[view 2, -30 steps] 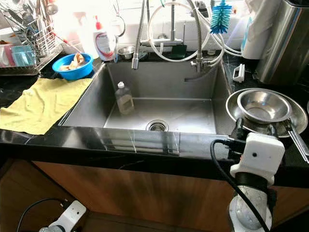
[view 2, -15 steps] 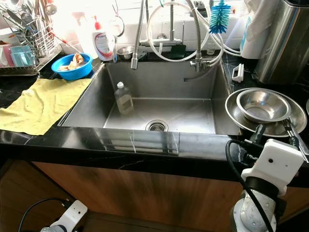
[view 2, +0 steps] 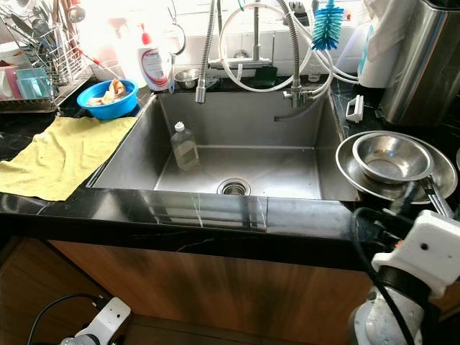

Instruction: Kitchen organization

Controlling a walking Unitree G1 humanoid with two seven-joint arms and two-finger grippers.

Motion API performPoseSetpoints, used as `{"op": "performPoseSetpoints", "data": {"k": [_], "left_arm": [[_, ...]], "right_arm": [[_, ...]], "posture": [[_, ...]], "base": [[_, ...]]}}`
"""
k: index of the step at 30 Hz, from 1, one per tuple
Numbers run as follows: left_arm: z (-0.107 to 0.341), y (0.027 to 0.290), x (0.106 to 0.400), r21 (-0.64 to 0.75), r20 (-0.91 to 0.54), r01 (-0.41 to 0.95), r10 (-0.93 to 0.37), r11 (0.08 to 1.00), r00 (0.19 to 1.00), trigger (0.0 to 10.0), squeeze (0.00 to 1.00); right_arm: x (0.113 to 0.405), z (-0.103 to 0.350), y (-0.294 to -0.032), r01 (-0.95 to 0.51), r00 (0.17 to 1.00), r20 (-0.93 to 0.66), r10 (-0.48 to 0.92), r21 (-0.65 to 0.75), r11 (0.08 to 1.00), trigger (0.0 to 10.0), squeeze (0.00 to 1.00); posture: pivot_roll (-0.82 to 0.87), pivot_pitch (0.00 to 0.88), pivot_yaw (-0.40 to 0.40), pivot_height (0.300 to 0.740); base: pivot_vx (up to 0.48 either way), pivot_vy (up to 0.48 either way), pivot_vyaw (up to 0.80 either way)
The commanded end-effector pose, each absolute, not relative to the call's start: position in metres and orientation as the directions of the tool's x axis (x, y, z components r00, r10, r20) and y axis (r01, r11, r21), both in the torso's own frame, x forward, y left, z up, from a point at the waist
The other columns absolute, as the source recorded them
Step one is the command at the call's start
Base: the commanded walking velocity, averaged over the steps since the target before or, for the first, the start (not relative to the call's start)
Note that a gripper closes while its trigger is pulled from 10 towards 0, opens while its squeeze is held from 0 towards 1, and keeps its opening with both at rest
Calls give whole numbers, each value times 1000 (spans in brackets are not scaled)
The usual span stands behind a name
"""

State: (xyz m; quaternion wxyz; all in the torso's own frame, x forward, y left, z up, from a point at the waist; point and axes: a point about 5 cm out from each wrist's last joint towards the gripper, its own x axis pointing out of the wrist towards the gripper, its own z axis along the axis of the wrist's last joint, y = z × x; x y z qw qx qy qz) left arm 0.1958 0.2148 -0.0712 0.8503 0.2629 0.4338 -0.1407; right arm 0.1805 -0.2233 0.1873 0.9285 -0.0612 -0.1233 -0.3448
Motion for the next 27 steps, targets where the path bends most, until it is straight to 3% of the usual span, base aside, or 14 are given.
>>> {"op": "performPoseSetpoints", "data": {"k": [1, 15, 27], "left_arm": [[-72, 219, 192, 328, -818, 459, 5, 825, 576, 10000, 0], [-72, 219, 193, 330, -817, 454, 9, 828, 577, 10000, 0], [-72, 219, 194, 331, -815, 451, 10, 829, 579, 10000, 0]], "right_arm": [[176, 186, -219, 669, 705, 241, -667, 88, 738, 10000, 0], [165, 169, -228, 743, 632, 105, -768, 199, 639, 10000, 0], [164, 162, -229, 746, 636, 64, -769, 203, 634, 10000, 0]], "posture": [[-154, 0, 98, 740], [-150, 0, 94, 740], [-146, 0, 92, 740]], "base": [[0, 0, 0], [0, 0, 0], [0, 0, 0]]}}
